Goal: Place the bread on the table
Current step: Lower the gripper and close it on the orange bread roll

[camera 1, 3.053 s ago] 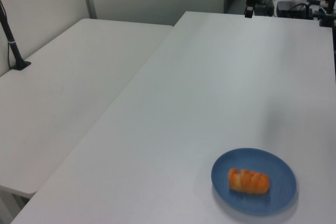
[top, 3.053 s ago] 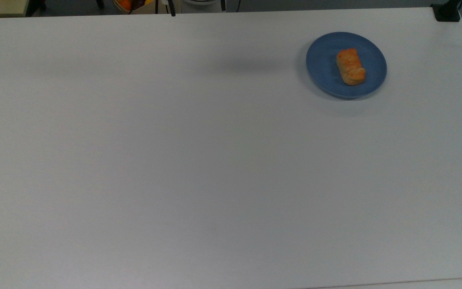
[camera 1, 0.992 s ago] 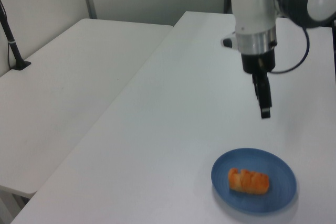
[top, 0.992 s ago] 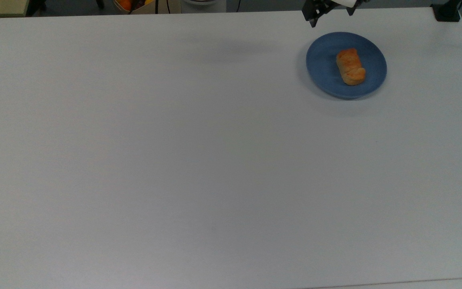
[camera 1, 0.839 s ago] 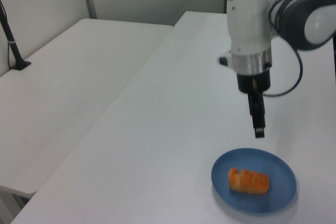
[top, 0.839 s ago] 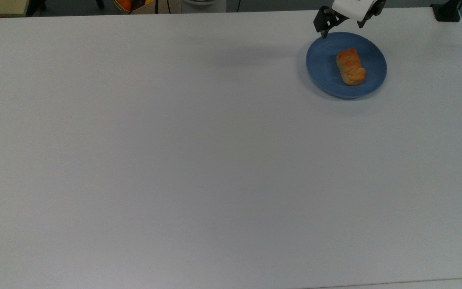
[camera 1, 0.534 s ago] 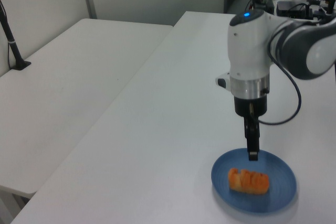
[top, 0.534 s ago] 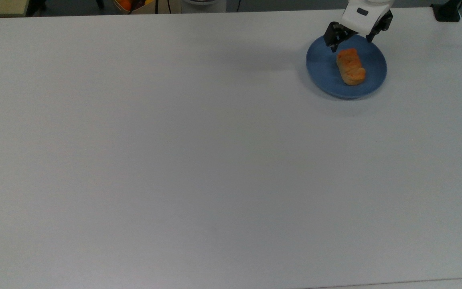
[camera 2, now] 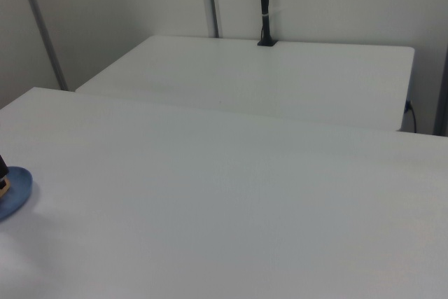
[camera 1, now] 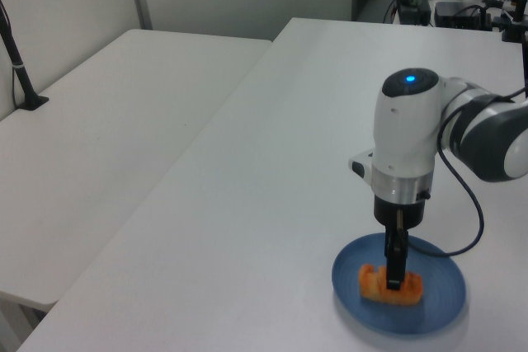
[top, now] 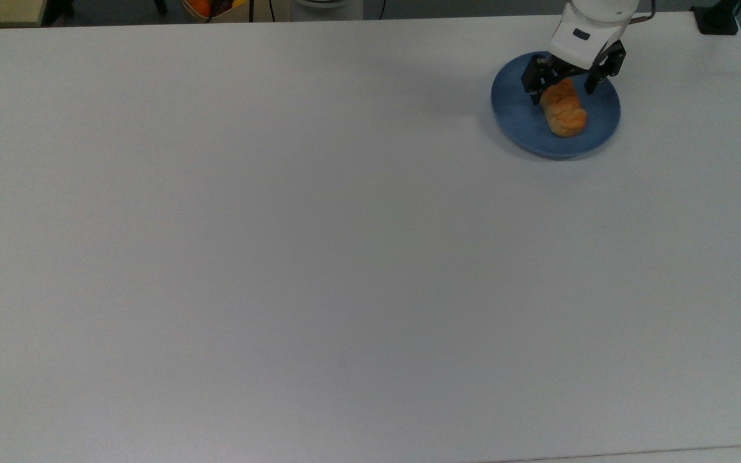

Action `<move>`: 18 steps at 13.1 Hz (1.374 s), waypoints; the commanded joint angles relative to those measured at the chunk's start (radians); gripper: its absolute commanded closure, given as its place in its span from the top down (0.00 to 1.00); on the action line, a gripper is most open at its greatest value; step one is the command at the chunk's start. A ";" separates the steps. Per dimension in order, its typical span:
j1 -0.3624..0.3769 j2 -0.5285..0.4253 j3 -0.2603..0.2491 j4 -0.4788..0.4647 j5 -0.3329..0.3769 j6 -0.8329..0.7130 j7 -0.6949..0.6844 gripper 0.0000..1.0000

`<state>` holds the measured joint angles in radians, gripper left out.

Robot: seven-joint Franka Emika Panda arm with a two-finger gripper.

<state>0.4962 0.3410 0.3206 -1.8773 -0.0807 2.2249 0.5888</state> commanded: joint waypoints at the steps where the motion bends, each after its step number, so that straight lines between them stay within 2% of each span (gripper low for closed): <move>1: 0.010 0.024 0.006 -0.023 -0.054 0.058 0.063 1.00; 3: 0.010 0.032 0.009 -0.023 -0.073 0.058 0.066 1.00; 4: 0.010 0.033 0.012 -0.023 -0.073 0.059 0.066 0.95; 8: 0.010 0.041 0.012 -0.023 -0.073 0.061 0.066 0.63; 10: 0.010 0.041 0.014 -0.022 -0.073 0.061 0.068 0.42; 11: 0.010 0.039 0.014 -0.022 -0.073 0.059 0.068 0.36; 14: 0.004 0.020 0.014 -0.017 -0.070 0.042 0.069 0.35; 18: -0.027 -0.091 0.014 -0.010 -0.060 -0.030 0.062 0.35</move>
<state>0.4926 0.3467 0.3303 -1.8726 -0.1336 2.2526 0.6352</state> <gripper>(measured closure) 0.648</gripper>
